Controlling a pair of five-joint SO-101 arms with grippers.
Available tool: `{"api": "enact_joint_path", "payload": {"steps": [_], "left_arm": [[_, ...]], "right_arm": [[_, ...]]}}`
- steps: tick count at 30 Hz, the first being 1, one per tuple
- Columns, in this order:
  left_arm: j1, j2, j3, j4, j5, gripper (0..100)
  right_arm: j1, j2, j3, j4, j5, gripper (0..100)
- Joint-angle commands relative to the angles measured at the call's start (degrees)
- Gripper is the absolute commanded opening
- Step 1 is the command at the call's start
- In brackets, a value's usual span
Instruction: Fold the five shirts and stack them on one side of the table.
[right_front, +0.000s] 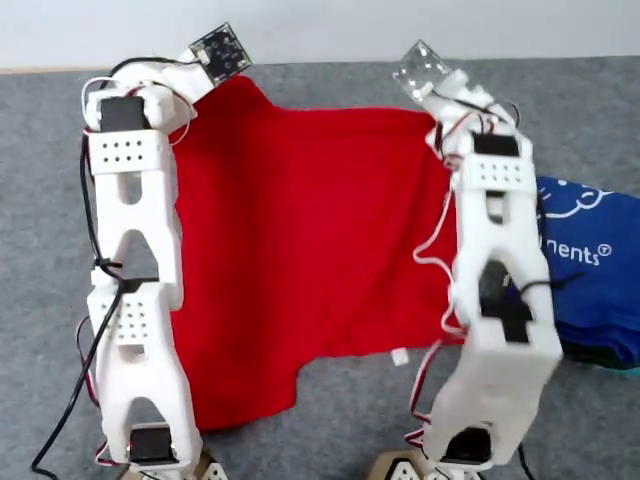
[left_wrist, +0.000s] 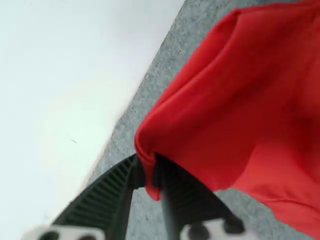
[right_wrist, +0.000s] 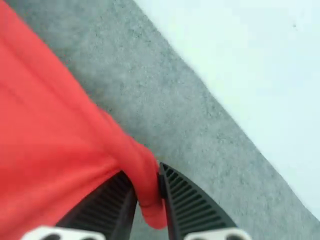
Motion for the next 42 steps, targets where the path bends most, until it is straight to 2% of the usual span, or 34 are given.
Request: {"api": "enact_joint_path", "payload": {"steps": [1,5,7,9,15,19,23,28,35,42], "left_arm": [[0.35,0.79,-4.35,-1.85,-0.62,1],[-0.09,4.31,-7.43,-7.47,-0.35,1],[-0.18,4.84,-9.54,-7.65,-0.26,1],[0.18,3.78,-12.53,-1.67,-0.44,1],[2.81,-0.44,-19.82,28.31,-3.60,1],[1.58,-3.96,-17.63,28.13,-1.67,1],[1.67,-11.25,-5.67,28.13,-2.02,1],[3.43,-27.96,21.32,28.13,-6.59,1],[7.03,-55.82,61.67,27.96,-12.13,1],[7.56,-73.76,87.25,27.96,-12.22,1]], "right_arm": [[0.48,6.99,-17.58,4.79,1.32,1.3],[0.40,13.58,-27.87,10.07,1.32,1.2],[0.48,15.08,-31.74,13.32,1.41,1.2],[0.57,15.16,-34.81,18.68,1.49,1.3],[0.57,15.16,-42.81,41.36,3.16,1.3],[0.31,15.52,-46.86,54.46,3.16,1.3],[0.13,15.52,-47.12,63.16,4.75,1.3],[1.54,13.05,-41.67,63.16,4.66,1.2],[1.27,1.36,-21.63,63.16,4.75,1.3],[1.19,-9.98,-1.58,62.99,4.75,1.2]]}}
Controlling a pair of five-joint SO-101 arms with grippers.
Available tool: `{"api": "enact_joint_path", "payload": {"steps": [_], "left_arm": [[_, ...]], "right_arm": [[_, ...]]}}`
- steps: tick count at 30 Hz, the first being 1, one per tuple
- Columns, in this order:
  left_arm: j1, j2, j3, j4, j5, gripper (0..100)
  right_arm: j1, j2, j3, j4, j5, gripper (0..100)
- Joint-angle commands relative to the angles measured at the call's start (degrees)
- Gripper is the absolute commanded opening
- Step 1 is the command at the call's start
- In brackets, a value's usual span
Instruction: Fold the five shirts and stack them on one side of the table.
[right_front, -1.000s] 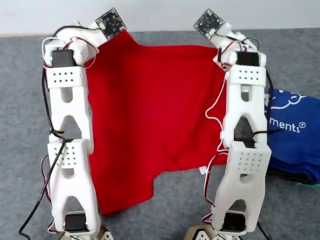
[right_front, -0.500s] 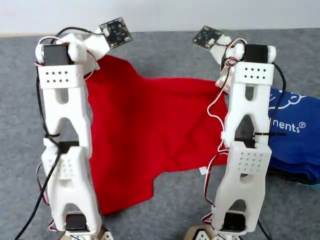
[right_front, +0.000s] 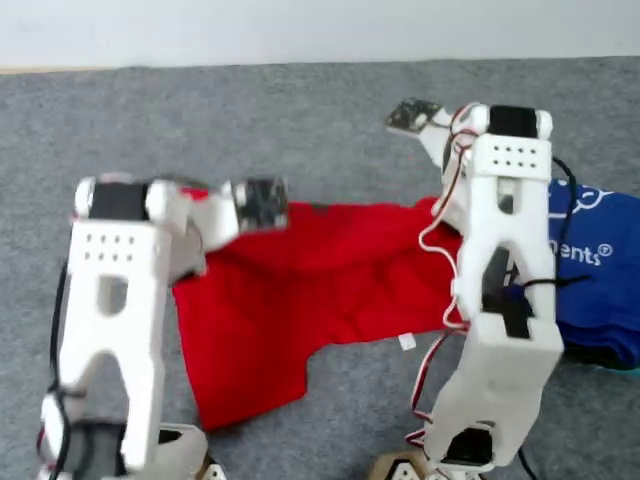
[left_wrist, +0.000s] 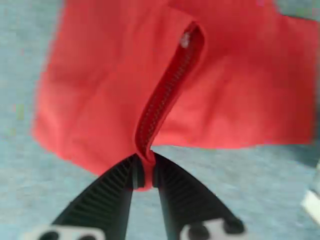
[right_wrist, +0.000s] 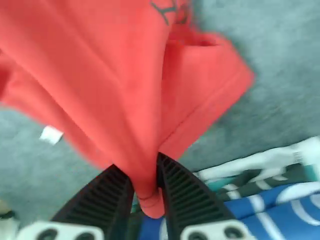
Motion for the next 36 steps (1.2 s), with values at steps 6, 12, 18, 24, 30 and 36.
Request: {"api": "enact_joint_path", "payload": {"steps": [6,12,18,24,30,36], "left_arm": [[1.41,-15.21,23.08,1.76,-0.53,1],[4.84,-20.31,31.96,1.76,1.32,1],[5.89,-22.86,34.59,1.85,2.37,1],[6.24,-22.77,34.68,1.85,2.20,1],[9.49,-23.03,34.42,1.49,2.29,1],[10.02,-23.12,34.59,0.44,4.75,1]], "right_arm": [[0.48,-10.33,17.93,2.24,0.62,1.2],[2.42,-10.33,23.47,-2.68,1.14,1.2],[4.09,-10.33,24.26,-2.24,2.64,1.2],[4.62,-10.33,24.26,-1.10,4.13,1.2],[5.32,-10.24,24.35,-1.19,4.66,1.4],[5.41,-10.33,24.26,-1.19,4.48,8.2]]}}
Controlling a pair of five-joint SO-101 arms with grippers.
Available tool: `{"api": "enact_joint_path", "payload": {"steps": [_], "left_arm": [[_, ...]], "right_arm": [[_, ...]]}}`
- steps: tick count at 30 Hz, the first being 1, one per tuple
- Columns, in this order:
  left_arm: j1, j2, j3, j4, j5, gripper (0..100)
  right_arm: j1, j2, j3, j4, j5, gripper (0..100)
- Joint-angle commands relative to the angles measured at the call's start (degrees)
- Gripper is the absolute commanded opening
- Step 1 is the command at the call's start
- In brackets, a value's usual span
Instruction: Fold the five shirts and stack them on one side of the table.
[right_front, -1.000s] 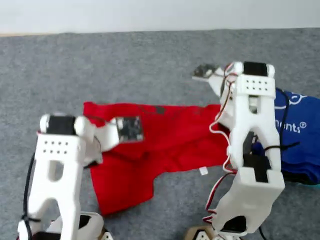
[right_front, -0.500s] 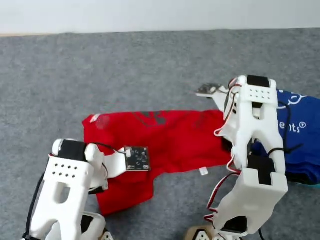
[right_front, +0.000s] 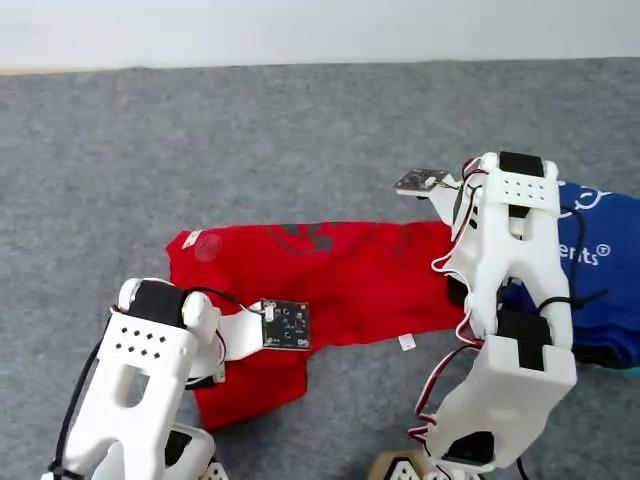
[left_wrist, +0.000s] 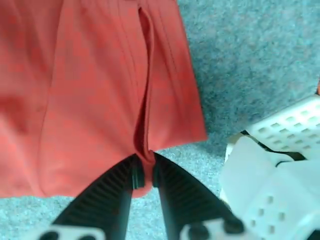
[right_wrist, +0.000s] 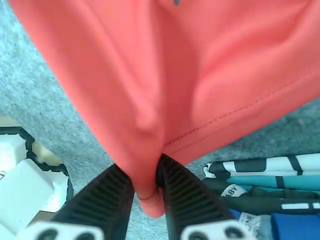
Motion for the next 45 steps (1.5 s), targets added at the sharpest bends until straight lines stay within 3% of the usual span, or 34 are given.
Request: {"api": "enact_joint_path", "payload": {"steps": [1,4,9,19,31,37,42,45], "left_arm": [[0.09,-1.49,-0.13,0.35,1.58,2],[0.09,-1.49,-0.48,0.18,1.67,7],[0.53,-1.49,-0.57,-1.76,7.30,18],[-0.35,-1.41,-1.27,-4.40,8.00,19],[-15.56,-0.97,-0.84,-39.74,27.43,2],[-16.70,-0.88,10.07,-59.78,29.45,1],[-17.85,5.01,9.89,-62.77,29.45,1],[-20.92,12.13,4.62,-62.77,30.86,7]], "right_arm": [[0.84,-3.65,-0.26,0.57,0.26,11.9],[0.84,-4.00,-0.62,0.48,0.18,19.0],[0.40,-3.65,-0.62,0.57,0.26,21.2],[-0.57,-3.91,-1.76,-0.31,-1.41,24.3],[-8.48,-3.56,-7.91,-14.73,-25.23,24.0],[-10.86,2.07,-8.09,-25.19,-30.42,10.9],[-10.51,6.81,-8.09,-28.35,-30.59,6.9],[-10.68,7.34,-8.09,-27.12,-30.68,7.2]]}}
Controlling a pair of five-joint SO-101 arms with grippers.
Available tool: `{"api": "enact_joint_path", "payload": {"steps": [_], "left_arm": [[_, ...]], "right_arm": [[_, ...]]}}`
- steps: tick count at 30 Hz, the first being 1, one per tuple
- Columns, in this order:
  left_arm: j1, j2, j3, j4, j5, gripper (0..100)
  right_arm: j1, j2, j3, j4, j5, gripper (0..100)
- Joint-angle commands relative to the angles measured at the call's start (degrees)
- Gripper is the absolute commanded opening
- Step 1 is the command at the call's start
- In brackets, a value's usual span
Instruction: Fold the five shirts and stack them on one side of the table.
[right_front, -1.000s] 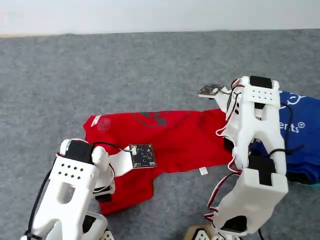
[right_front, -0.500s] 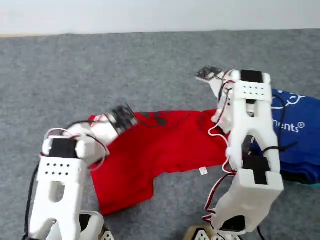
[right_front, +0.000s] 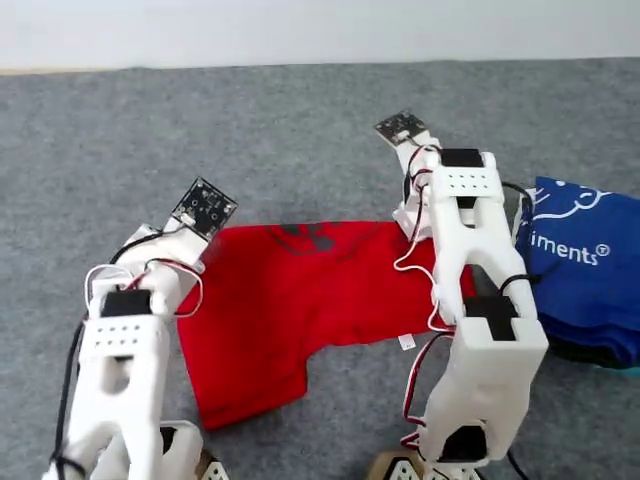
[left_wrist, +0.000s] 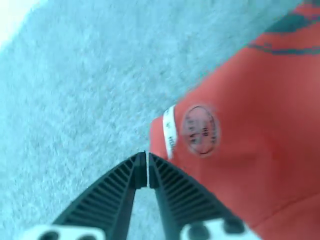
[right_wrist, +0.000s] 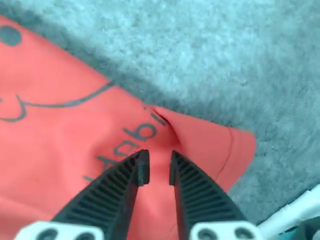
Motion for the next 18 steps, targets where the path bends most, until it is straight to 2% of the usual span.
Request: {"api": "enact_joint_path", "payload": {"steps": [1,3,6,9,18], "left_arm": [[-3.69,7.12,-7.69,-1.05,3.60,10],[-5.45,11.34,-13.41,2.29,6.77,15],[-5.71,17.23,-21.41,9.67,5.89,16],[-4.84,22.86,-27.12,14.24,5.89,16],[-1.76,38.51,-43.65,27.78,6.24,21]], "right_arm": [[-0.31,-0.40,-3.25,0.84,-0.62,8.5],[-0.40,-0.48,-3.43,2.86,-0.62,13.6],[-0.13,-0.31,-7.21,8.04,-1.58,19.5],[-0.04,-0.13,-12.04,12.35,-4.66,19.6],[-0.13,-0.13,-21.98,23.60,-4.92,19.6]]}}
